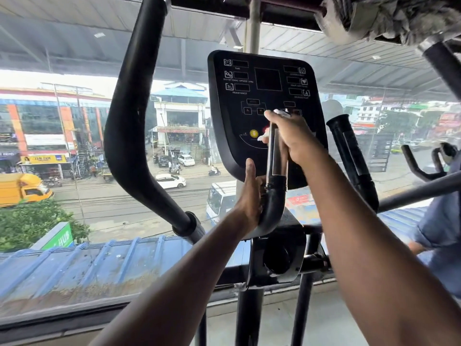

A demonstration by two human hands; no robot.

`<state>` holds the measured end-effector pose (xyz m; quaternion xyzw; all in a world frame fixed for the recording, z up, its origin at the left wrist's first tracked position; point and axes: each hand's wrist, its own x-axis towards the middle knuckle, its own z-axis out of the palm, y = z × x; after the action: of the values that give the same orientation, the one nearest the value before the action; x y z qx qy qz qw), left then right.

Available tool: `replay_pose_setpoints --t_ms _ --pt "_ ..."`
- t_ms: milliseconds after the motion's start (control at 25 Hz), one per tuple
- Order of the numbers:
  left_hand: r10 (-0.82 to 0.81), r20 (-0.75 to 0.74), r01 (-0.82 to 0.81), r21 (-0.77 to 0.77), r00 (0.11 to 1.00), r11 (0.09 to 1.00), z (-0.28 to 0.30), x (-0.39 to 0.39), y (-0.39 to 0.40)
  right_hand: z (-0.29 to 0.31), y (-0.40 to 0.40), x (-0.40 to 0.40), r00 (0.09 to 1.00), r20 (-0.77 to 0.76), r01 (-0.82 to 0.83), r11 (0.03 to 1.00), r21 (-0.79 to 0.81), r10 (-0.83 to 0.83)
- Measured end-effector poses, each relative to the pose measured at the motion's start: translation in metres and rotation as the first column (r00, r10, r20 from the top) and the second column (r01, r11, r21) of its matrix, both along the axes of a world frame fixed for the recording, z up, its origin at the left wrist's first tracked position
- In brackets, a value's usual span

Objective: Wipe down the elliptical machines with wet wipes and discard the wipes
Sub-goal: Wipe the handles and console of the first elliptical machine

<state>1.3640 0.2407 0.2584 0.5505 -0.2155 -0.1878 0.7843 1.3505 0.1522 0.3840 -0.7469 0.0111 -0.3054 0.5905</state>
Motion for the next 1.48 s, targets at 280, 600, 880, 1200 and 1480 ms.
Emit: replay_pose_setpoints --t_ms 280,600,880,1200,1480 --pt "0.021 0.066 -0.018 -0.038 0.998 0.999 0.016 -0.010 -0.004 -0.021 0.025 0.002 0.846 0.227 0.481 0.509 -0.714 -0.482" --pt "-0.132 0.077 0.142 -0.145 0.988 0.979 0.018 -0.013 -0.001 -0.039 -0.020 -0.011 0.919 0.392 0.387 0.254 -0.886 -0.033" --pt "-0.060 -0.020 0.054 -0.221 0.998 0.974 0.018 -0.024 0.002 -0.073 -0.002 -0.024 0.924 0.376 0.376 0.345 -0.860 -0.068" --pt "-0.079 0.000 0.078 -0.185 0.997 0.980 0.015 -0.029 0.010 -0.109 0.020 -0.048 0.908 0.364 0.419 0.430 -0.800 -0.207" --pt "-0.055 0.049 0.061 -0.136 0.997 0.989 0.003 -0.027 0.021 -0.129 0.028 -0.046 0.845 0.487 0.526 0.510 -0.681 -0.221"
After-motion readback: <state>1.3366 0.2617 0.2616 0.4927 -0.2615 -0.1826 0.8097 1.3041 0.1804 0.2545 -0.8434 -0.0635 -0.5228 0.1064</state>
